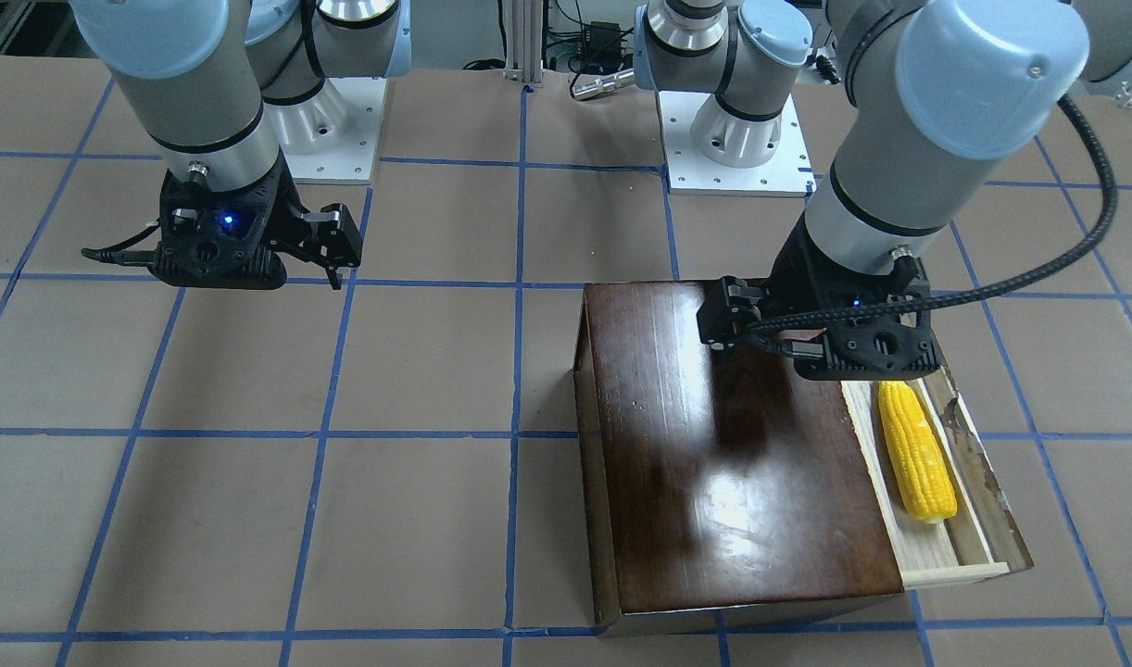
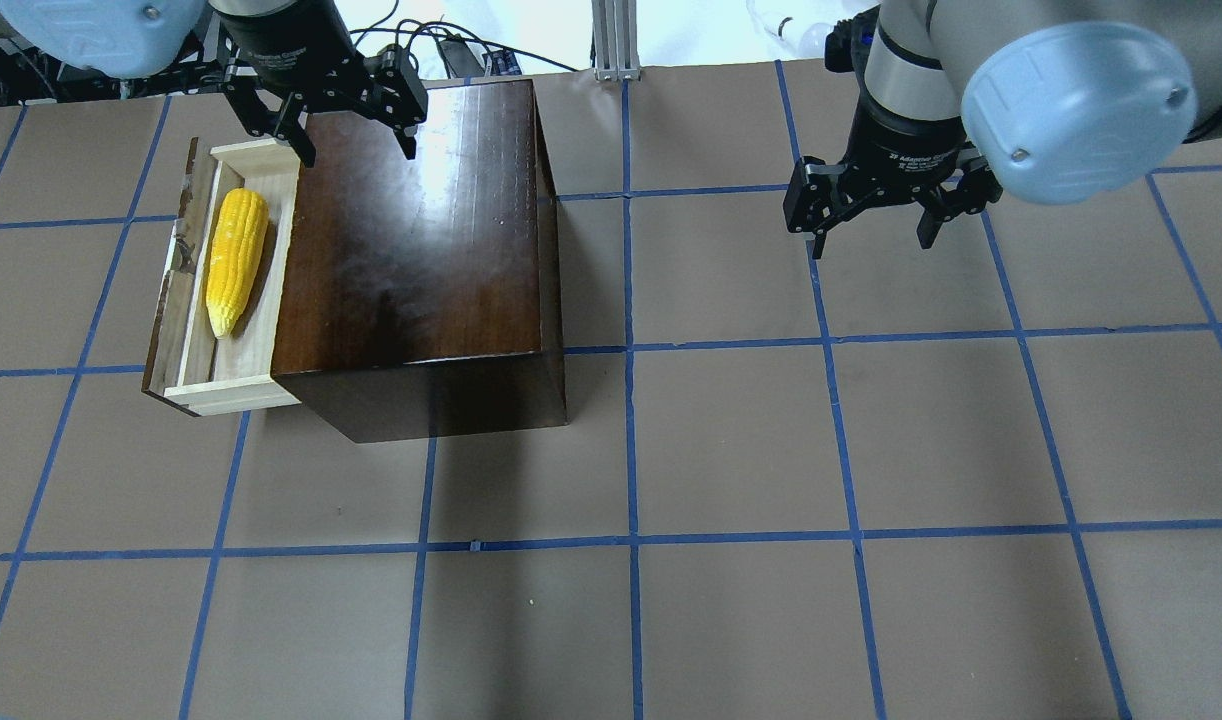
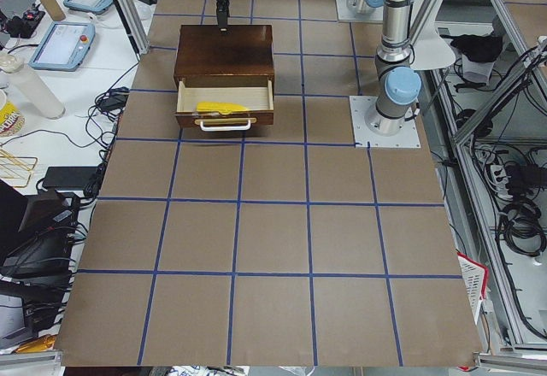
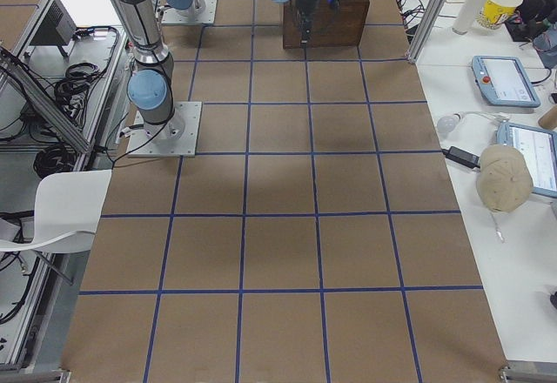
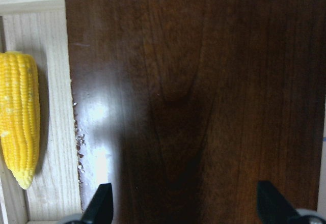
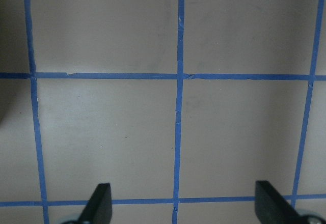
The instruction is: Open drawer and put corn inside
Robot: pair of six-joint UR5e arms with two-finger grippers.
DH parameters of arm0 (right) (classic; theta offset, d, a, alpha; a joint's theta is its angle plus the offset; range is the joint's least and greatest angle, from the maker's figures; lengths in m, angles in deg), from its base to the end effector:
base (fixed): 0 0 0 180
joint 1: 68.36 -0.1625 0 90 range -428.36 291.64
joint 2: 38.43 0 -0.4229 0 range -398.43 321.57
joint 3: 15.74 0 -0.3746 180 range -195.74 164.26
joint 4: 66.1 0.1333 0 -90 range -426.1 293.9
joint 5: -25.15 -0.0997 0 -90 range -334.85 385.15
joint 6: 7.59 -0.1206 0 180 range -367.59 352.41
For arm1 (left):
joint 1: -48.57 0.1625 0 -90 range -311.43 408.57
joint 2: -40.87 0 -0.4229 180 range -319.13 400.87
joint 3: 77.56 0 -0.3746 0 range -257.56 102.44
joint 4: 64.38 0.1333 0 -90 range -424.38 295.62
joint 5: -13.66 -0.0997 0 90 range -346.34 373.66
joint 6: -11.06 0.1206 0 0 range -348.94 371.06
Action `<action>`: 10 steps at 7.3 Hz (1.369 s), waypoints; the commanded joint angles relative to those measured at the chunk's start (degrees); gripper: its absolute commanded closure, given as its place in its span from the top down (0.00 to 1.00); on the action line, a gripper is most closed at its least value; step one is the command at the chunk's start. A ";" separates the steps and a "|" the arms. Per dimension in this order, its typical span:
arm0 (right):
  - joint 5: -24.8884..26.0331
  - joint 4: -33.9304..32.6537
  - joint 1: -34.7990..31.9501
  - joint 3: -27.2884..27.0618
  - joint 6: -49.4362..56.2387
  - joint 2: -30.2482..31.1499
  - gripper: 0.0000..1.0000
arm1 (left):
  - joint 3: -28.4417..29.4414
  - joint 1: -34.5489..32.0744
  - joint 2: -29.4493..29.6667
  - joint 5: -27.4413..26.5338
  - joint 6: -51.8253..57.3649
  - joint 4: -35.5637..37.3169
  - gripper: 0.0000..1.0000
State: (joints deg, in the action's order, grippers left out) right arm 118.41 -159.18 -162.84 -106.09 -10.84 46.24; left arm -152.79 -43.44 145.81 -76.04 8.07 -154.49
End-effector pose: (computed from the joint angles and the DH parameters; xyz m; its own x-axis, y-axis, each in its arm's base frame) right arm 0.1656 -0.4948 0.4217 -0.9980 -0.0240 0.0593 -0.0215 0.9989 0.0421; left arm -0.1543 -0.5777 0.4489 -0.9998 -0.0171 0.0050 -0.0171 0.9998 0.0052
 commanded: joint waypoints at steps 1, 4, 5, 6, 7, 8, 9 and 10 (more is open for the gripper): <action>0.08 0.00 0.00 0.00 0.00 -0.03 1.00 | -5.24 -0.54 -2.37 0.30 -0.17 0.54 1.00; 0.09 0.00 0.00 0.00 0.00 -0.03 1.00 | -6.33 1.56 -4.31 0.13 0.44 0.28 1.00; 0.17 0.00 0.00 0.00 0.00 -0.03 1.00 | -6.33 1.57 -4.92 -0.04 0.44 0.02 1.00; 0.17 0.00 0.00 0.00 0.00 -0.03 1.00 | -6.68 1.57 -5.63 -0.04 0.44 -0.33 1.00; 0.17 -0.09 0.00 0.00 0.00 0.05 1.00 | -7.29 1.57 -5.89 -0.04 0.44 -0.68 1.00; 0.17 0.00 0.00 0.00 0.00 -0.03 1.00 | -8.51 1.57 -6.33 -0.13 0.44 -0.51 1.00; 0.17 -0.09 0.00 0.00 0.00 0.05 1.00 | -9.05 1.57 -7.03 0.30 0.44 -0.42 1.00; 0.17 -0.09 0.00 0.00 0.00 0.06 1.00 | -9.05 1.66 -7.30 0.48 0.44 -0.33 1.00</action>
State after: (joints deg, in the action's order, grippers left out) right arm 118.58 -159.24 -162.84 -106.09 -10.84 46.28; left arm -161.49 -41.84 139.02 -75.82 8.51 -154.92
